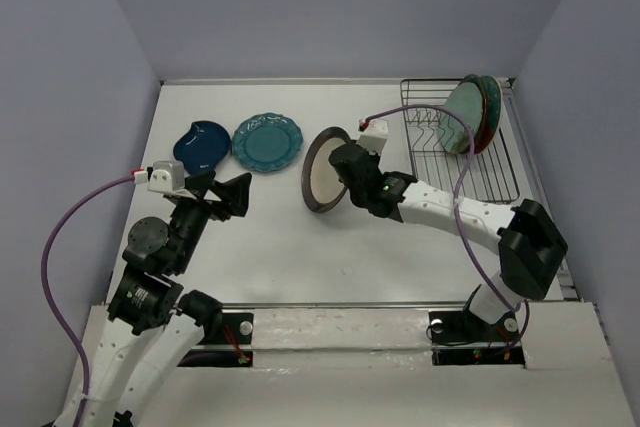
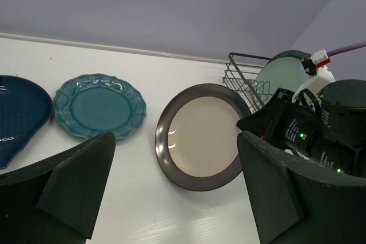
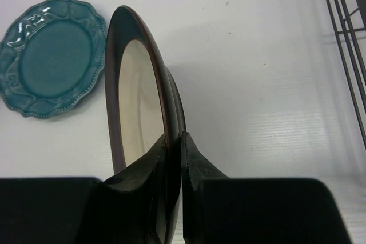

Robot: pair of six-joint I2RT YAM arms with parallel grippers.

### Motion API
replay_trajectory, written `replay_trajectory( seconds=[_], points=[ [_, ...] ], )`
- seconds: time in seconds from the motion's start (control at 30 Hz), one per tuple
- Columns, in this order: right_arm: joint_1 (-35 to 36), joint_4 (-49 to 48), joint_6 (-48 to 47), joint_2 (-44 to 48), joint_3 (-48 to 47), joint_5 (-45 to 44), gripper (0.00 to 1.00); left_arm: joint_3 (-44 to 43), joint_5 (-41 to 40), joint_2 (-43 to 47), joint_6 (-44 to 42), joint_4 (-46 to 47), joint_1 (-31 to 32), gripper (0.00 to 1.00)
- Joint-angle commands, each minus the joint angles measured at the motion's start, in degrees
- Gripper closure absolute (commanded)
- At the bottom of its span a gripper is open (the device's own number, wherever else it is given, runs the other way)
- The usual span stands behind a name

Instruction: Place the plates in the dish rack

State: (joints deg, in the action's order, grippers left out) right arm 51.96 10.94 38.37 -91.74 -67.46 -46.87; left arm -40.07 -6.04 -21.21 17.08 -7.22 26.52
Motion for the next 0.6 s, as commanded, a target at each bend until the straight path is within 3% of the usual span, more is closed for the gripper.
replay_trajectory(
  seconds=[0.0, 0.23, 0.43, 0.57],
  points=[
    [-2.04, -16.29, -5.48, 8.85, -0.92, 5.56, 0.93, 0.08, 0.15, 0.03, -0.21, 2.04, -0.24, 0.01],
    [-7.75, -17.27, -22.09, 14.92, -7.06, 4.6, 0.93, 0.08, 0.33, 0.29, -0.21, 2.13, -0.16, 0.01],
    [-17.32, -17.44, -44.4, 15.98, -14.0, 0.73, 0.93, 0.08, 0.68, 0.47, -0.12, 2.3, -0.24, 0.01],
    [-25.92, -17.62, -50.74, 14.93, -16.64, 3.27, 0.93, 0.08, 0.77, 0.47, -0.21, 2.3, -0.24, 0.01]
  ],
)
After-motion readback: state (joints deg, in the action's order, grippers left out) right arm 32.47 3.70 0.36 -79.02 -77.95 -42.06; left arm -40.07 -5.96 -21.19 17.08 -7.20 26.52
